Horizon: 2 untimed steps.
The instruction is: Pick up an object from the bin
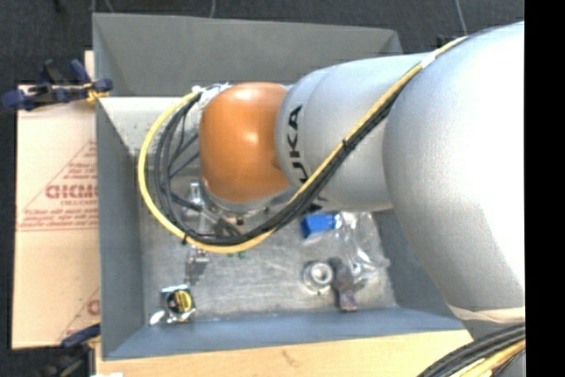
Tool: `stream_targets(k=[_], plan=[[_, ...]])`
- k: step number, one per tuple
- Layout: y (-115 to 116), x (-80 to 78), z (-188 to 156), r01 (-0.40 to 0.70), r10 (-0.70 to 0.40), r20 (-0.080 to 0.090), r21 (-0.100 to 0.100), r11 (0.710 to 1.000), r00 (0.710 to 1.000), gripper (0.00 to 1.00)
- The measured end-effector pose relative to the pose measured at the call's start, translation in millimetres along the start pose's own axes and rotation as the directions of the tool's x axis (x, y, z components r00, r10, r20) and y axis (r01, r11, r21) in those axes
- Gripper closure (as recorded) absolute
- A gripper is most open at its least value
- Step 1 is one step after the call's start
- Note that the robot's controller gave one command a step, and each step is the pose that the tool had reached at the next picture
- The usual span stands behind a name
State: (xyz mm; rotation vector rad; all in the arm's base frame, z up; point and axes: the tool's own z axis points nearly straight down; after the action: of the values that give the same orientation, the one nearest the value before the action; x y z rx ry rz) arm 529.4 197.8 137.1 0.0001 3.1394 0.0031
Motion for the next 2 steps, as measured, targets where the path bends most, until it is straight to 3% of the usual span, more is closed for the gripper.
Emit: stream_targets(k=[1,2], plan=[[24.6,33.7,61.9,0.234,-0.234,0.008,0.002,0.972,0.972,0.0],[27.1,31.7,59.9,0.229,-0.229,0.02,-0.004,0.973,0.973,1.0]])
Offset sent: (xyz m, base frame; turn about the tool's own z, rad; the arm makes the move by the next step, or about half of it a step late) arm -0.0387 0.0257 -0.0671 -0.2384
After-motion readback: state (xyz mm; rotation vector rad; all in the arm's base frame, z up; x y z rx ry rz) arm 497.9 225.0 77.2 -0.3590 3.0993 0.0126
